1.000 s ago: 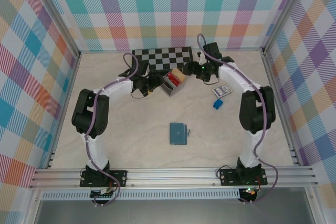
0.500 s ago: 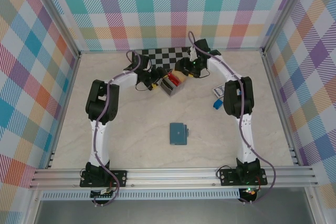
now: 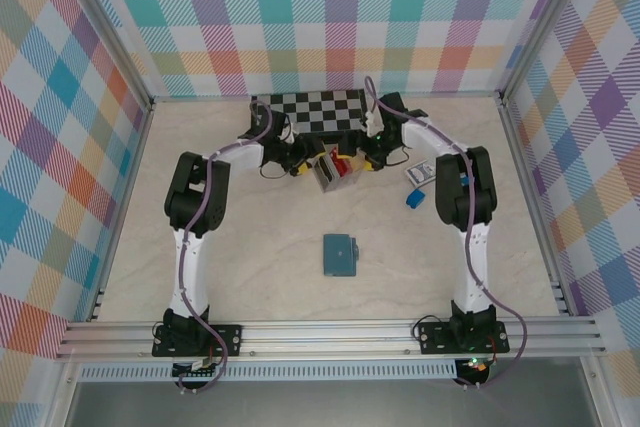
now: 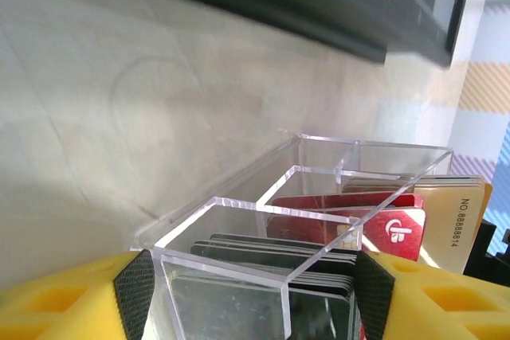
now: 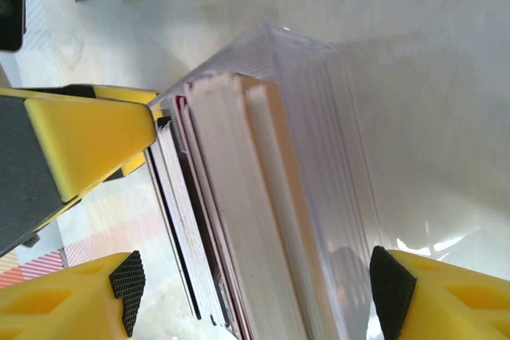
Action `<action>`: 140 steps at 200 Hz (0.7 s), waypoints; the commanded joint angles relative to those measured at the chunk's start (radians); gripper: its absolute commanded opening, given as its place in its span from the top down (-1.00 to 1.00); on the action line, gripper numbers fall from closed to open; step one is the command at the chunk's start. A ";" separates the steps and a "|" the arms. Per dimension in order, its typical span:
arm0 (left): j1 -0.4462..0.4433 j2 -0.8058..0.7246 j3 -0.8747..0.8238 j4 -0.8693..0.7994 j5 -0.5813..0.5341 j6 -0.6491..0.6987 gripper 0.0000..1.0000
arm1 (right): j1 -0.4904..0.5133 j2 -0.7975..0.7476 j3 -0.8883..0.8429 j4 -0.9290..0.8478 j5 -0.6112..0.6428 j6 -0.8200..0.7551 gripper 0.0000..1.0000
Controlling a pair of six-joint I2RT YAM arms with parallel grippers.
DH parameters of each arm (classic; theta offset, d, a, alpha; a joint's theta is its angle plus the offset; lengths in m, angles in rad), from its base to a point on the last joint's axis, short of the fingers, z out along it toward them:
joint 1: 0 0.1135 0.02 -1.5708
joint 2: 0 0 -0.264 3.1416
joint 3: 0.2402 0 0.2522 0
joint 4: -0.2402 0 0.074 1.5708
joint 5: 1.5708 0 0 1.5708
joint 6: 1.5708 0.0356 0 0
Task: Put the credit cards into the card holder
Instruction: Move the storage box to the center of the table.
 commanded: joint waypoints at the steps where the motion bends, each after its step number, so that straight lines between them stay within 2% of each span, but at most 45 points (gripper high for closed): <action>1: -0.045 -0.087 -0.105 -0.022 0.061 0.048 -0.35 | 0.010 -0.133 -0.137 0.060 -0.026 -0.004 -0.53; 29: -0.100 -0.187 -0.253 0.013 0.046 0.042 -0.36 | 0.008 -0.276 -0.352 0.130 -0.007 0.026 -0.53; 68: -0.173 -0.340 -0.426 0.063 -0.038 0.010 -0.41 | 0.008 -0.460 -0.542 0.121 0.121 0.039 -0.52; 98: -0.182 -0.438 -0.493 0.092 -0.095 -0.008 -0.49 | 0.008 -0.539 -0.553 0.027 0.277 -0.003 -0.50; 118: -0.183 -0.487 -0.516 0.084 -0.132 -0.008 -0.54 | 0.009 -0.574 -0.537 -0.018 0.317 -0.046 -0.45; 140: -0.185 -0.506 -0.544 0.096 -0.153 -0.067 -0.50 | 0.016 -0.589 -0.515 -0.063 0.376 -0.108 -0.32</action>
